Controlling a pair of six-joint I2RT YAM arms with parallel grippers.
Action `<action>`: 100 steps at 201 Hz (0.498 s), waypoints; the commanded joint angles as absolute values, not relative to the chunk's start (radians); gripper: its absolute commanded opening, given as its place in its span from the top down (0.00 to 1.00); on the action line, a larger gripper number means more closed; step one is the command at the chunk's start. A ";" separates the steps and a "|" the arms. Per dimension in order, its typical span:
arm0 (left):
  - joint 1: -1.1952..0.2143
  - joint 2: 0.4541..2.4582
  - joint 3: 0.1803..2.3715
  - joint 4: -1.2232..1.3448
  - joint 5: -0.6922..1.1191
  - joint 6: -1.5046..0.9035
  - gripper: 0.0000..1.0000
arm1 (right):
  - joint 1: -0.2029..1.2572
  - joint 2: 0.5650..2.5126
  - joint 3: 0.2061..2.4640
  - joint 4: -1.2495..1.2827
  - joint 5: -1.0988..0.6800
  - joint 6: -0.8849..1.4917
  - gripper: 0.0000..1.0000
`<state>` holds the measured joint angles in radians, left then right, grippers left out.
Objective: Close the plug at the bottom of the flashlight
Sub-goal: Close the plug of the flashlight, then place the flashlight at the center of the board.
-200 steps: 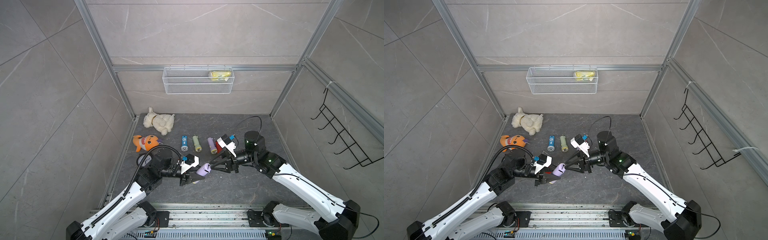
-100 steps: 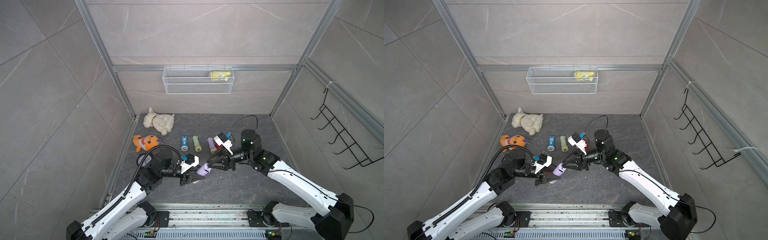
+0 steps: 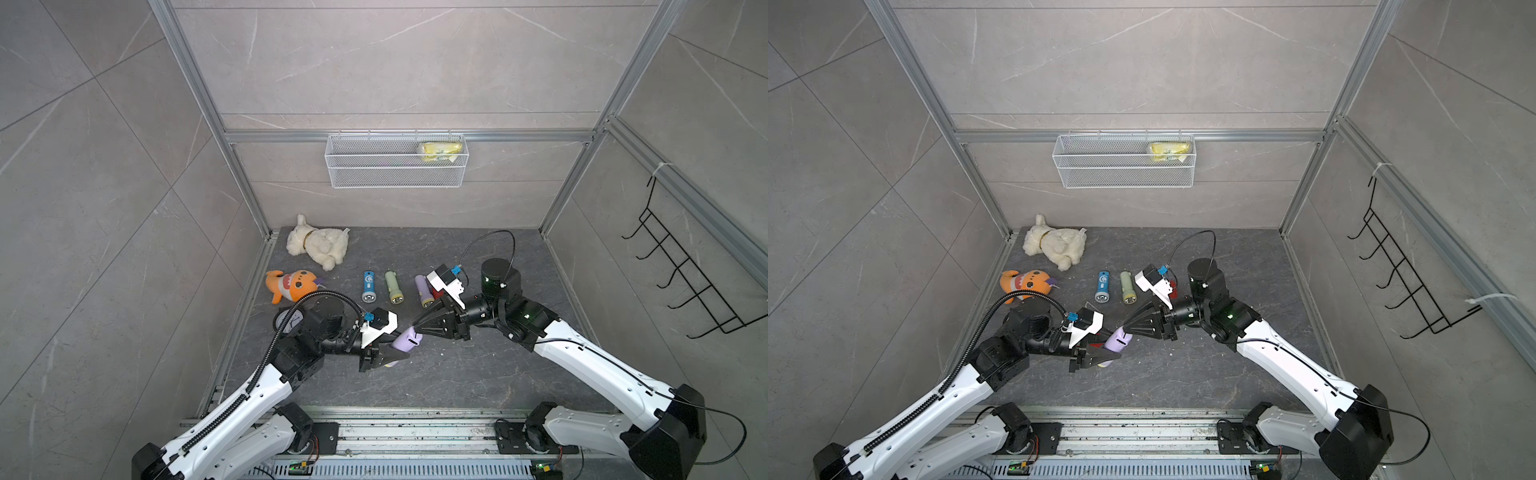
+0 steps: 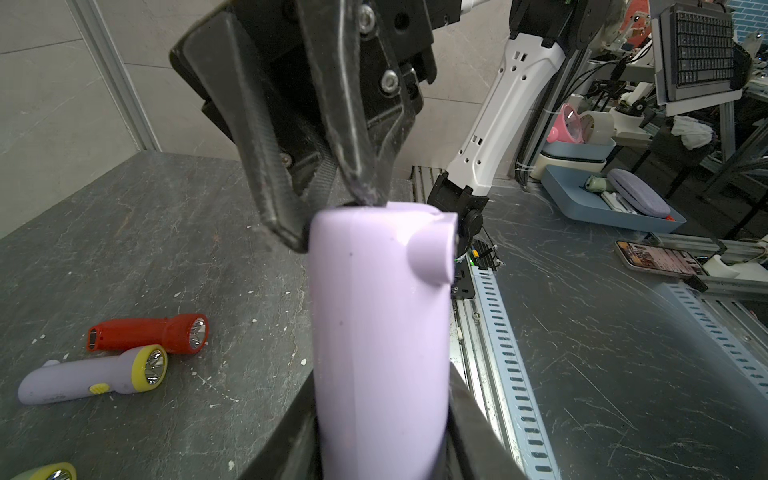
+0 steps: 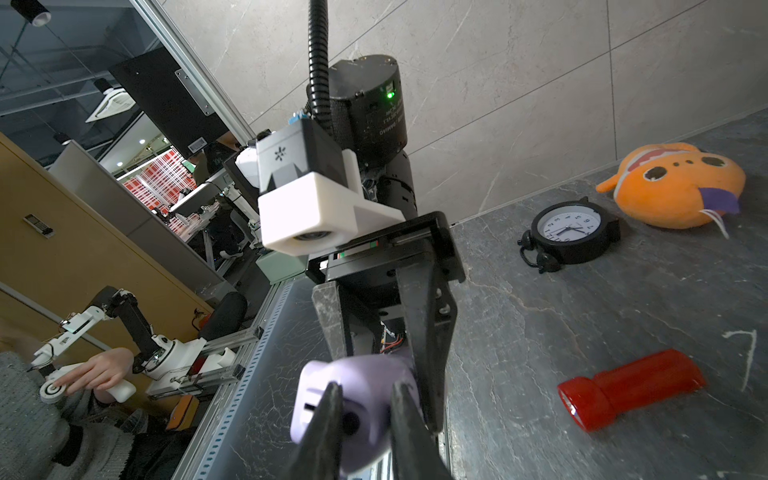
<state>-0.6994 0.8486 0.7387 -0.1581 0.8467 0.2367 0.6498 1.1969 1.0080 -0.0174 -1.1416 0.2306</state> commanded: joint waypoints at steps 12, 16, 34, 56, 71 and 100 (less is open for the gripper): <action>-0.696 0.815 0.782 -0.100 0.885 0.247 1.00 | 0.653 1.192 1.021 -0.073 -1.121 0.175 0.73; -0.696 0.814 0.781 -0.100 0.886 0.247 1.00 | 0.651 1.191 1.026 -0.083 -1.117 0.166 0.72; -0.696 0.807 0.779 -0.101 0.891 0.247 1.00 | 0.639 1.185 1.034 -0.112 -1.100 0.147 0.66; -0.696 0.801 0.778 -0.100 0.895 0.245 1.00 | 0.612 1.175 1.034 -0.107 -1.098 0.153 0.61; -0.696 0.799 0.778 -0.100 0.899 0.244 1.00 | 0.589 1.169 1.030 -0.086 -1.100 0.170 0.61; -0.696 0.802 0.772 -0.082 0.831 0.198 1.00 | 0.542 1.152 1.017 -0.035 -1.090 0.225 0.60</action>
